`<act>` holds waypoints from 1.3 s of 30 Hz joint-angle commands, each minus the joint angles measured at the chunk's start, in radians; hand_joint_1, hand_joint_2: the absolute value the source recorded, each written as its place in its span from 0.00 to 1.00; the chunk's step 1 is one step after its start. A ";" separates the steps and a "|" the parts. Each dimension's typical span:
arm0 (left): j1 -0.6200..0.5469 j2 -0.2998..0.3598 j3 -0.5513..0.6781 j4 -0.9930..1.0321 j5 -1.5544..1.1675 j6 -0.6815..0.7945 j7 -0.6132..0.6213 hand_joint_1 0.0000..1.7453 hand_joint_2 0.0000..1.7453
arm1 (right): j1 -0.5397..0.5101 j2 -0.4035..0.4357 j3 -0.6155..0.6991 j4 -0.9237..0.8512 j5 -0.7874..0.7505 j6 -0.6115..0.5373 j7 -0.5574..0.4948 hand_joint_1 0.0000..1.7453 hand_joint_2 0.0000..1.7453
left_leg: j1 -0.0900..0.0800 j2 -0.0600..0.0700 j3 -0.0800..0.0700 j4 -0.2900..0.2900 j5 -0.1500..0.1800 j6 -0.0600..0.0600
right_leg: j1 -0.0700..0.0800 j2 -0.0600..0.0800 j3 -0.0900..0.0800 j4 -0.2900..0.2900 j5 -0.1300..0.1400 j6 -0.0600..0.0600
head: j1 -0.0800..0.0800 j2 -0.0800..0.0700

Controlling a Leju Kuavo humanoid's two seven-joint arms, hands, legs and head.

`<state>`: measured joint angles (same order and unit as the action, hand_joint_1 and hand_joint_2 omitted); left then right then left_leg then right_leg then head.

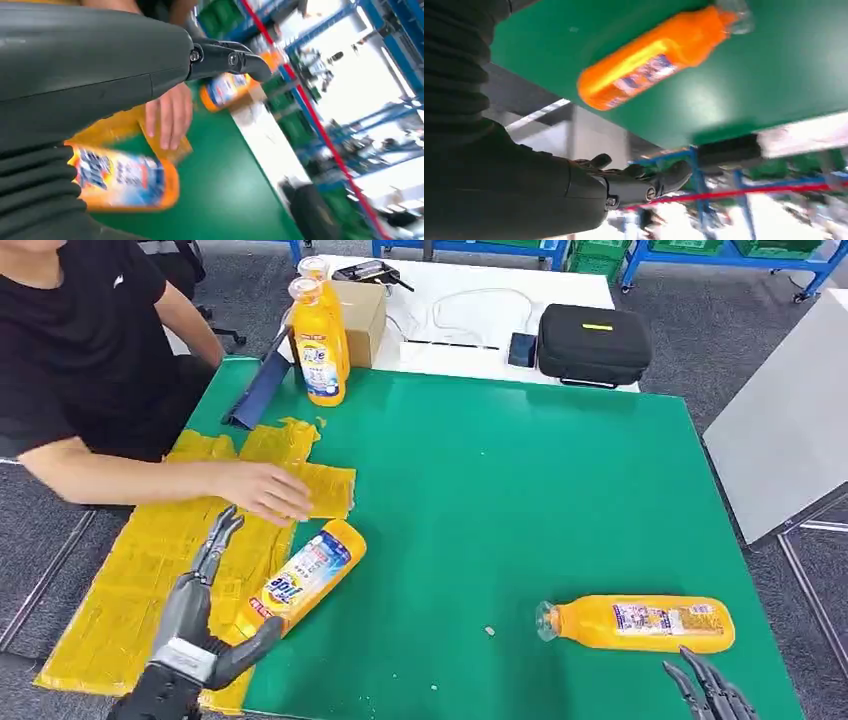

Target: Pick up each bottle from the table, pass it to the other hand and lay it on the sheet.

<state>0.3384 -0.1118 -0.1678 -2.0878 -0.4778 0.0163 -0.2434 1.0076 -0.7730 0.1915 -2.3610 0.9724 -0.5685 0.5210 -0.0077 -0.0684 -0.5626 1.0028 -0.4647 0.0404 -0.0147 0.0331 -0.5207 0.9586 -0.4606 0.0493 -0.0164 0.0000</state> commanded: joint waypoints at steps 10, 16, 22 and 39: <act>0.067 0.140 -0.068 -0.065 0.531 -0.123 0.059 0.00 0.00 | 0.157 -0.104 -0.283 0.283 -0.360 -0.049 -0.022 0.00 1.00 | 0.000 0.003 0.002 -0.001 0.000 -0.001 | 0.000 -0.002 0.001 -0.003 -0.001 0.001 | 0.000 0.000; 0.079 0.165 -0.079 -0.059 0.544 -0.114 0.058 0.00 0.00 | -0.298 0.737 -1.051 0.259 0.038 0.900 -0.801 0.00 1.00 | 0.001 -0.003 0.003 -0.004 0.001 -0.003 | 0.002 -0.011 -0.004 -0.006 -0.001 -0.001 | 0.000 0.000; 0.090 0.188 -0.099 -0.057 0.536 -0.093 0.041 0.00 0.00 | -0.682 0.907 -1.408 0.288 0.435 1.072 -1.219 0.00 1.00 | 0.002 0.005 0.004 -0.002 -0.002 -0.003 | 0.002 0.000 0.001 -0.001 -0.001 0.000 | -0.002 0.000; 0.085 0.189 -0.098 -0.054 0.539 -0.095 0.042 0.00 0.00 | -0.712 0.885 -1.407 0.326 0.466 1.039 -1.219 0.00 1.00 | 0.002 0.006 0.006 -0.001 -0.003 -0.004 | 0.002 0.000 0.005 -0.001 -0.003 -0.002 | -0.002 0.000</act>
<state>0.4331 0.0496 -0.2464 -2.1645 0.0603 -0.0809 -0.2014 0.3277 0.0640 -1.1864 -2.0878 1.4366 0.4700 -0.6767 -0.0072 -0.0669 -0.5582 1.0027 -0.4676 0.0393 -0.0143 0.0364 -0.5175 0.9596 -0.4633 0.0502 -0.0187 0.0000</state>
